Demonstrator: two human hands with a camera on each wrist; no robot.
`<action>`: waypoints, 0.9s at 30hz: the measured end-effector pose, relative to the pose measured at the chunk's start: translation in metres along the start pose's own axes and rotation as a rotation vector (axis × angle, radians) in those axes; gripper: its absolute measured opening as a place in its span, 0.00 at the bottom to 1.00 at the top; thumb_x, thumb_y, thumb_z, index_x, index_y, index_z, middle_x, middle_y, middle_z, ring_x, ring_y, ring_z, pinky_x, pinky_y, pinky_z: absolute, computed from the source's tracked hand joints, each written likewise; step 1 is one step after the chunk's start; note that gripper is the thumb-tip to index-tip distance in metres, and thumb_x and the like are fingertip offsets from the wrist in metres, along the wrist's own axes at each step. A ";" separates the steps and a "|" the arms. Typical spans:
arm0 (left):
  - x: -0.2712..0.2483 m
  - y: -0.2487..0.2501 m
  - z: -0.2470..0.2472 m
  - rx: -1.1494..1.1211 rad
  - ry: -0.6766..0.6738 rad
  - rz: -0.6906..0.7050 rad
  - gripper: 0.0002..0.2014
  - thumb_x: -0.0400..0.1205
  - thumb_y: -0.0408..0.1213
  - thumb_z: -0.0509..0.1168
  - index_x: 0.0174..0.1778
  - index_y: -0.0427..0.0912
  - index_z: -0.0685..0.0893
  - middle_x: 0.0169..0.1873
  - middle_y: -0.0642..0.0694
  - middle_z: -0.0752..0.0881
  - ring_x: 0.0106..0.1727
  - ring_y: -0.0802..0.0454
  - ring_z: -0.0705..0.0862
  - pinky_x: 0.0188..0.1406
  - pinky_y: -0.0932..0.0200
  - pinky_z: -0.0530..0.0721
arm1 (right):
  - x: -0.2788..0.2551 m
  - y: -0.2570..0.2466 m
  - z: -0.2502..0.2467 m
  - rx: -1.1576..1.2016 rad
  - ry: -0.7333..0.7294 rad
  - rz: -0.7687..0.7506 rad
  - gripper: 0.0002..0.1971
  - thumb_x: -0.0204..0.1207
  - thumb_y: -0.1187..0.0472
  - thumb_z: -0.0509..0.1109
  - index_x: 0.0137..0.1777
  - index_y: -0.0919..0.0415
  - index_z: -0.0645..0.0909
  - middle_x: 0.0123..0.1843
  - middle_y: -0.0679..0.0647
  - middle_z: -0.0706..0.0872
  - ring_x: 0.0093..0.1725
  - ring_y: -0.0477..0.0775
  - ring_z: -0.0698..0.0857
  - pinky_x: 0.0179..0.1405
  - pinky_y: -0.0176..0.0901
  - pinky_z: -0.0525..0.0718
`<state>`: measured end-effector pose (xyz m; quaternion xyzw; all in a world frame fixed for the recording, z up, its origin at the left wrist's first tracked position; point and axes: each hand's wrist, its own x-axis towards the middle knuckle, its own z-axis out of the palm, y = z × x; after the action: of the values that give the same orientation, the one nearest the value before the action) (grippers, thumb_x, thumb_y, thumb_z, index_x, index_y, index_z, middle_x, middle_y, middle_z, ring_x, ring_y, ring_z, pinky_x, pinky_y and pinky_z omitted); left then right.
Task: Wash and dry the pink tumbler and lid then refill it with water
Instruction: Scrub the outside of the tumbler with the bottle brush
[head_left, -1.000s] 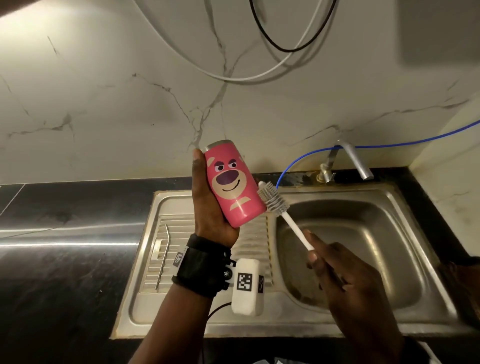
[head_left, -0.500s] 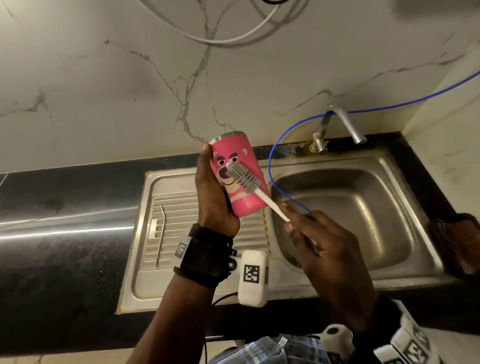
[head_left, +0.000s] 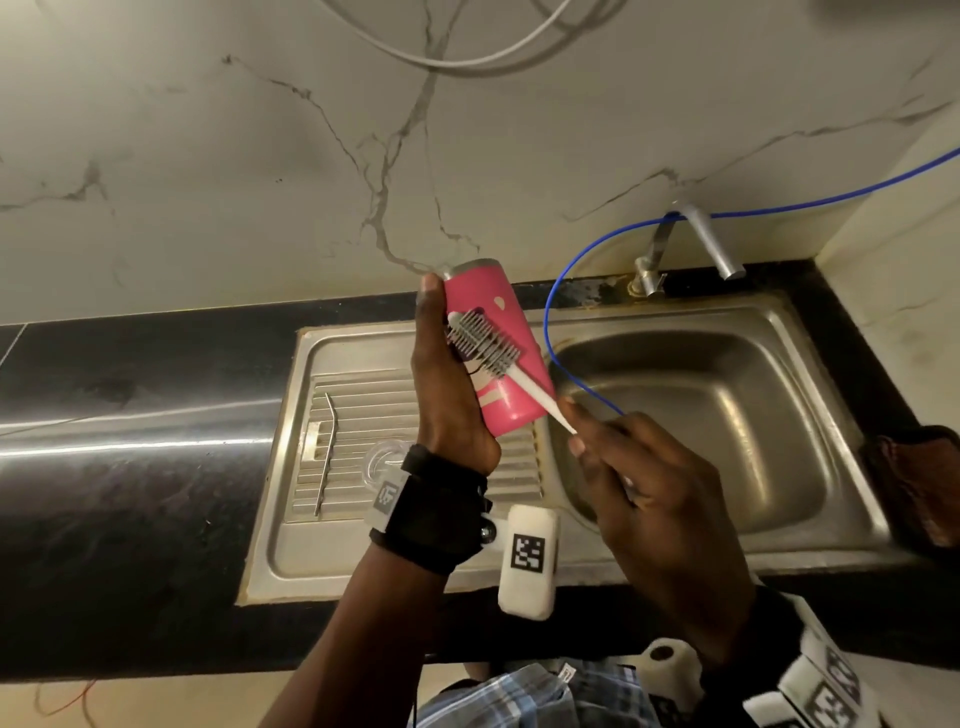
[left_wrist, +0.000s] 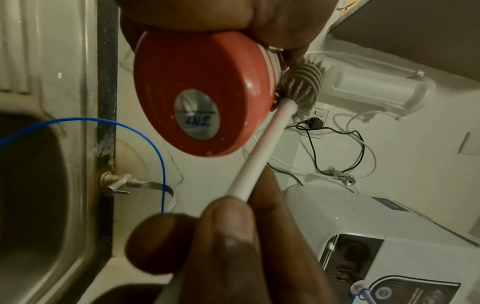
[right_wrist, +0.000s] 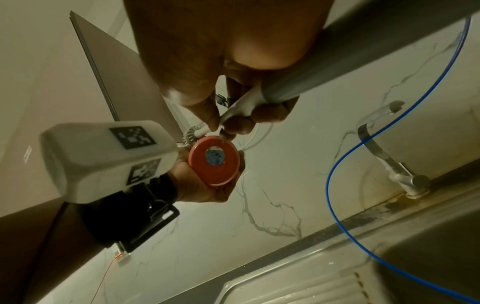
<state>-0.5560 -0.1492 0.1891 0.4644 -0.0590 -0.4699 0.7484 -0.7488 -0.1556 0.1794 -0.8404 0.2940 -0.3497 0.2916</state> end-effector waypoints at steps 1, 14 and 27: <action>0.001 0.002 0.000 0.006 0.009 0.015 0.39 0.86 0.72 0.62 0.77 0.42 0.86 0.53 0.40 0.89 0.51 0.40 0.89 0.60 0.38 0.88 | -0.001 0.000 -0.001 0.005 -0.007 -0.001 0.22 0.87 0.64 0.69 0.79 0.51 0.80 0.45 0.52 0.81 0.35 0.50 0.83 0.37 0.45 0.80; 0.009 -0.007 0.006 0.042 0.093 0.132 0.51 0.69 0.81 0.73 0.75 0.42 0.83 0.68 0.22 0.83 0.60 0.28 0.87 0.69 0.14 0.81 | 0.028 -0.009 -0.005 -0.074 0.084 -0.006 0.22 0.83 0.67 0.73 0.76 0.57 0.83 0.44 0.51 0.83 0.38 0.41 0.79 0.45 0.17 0.71; 0.007 -0.017 0.008 0.009 0.074 0.103 0.47 0.74 0.78 0.72 0.74 0.39 0.83 0.59 0.27 0.86 0.55 0.31 0.87 0.67 0.15 0.82 | 0.018 -0.002 -0.021 -0.084 0.024 -0.053 0.22 0.83 0.66 0.72 0.77 0.52 0.83 0.42 0.39 0.75 0.36 0.38 0.76 0.41 0.27 0.72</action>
<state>-0.5672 -0.1613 0.1782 0.4810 -0.0573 -0.4131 0.7712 -0.7536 -0.1725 0.2000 -0.8551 0.2896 -0.3549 0.2429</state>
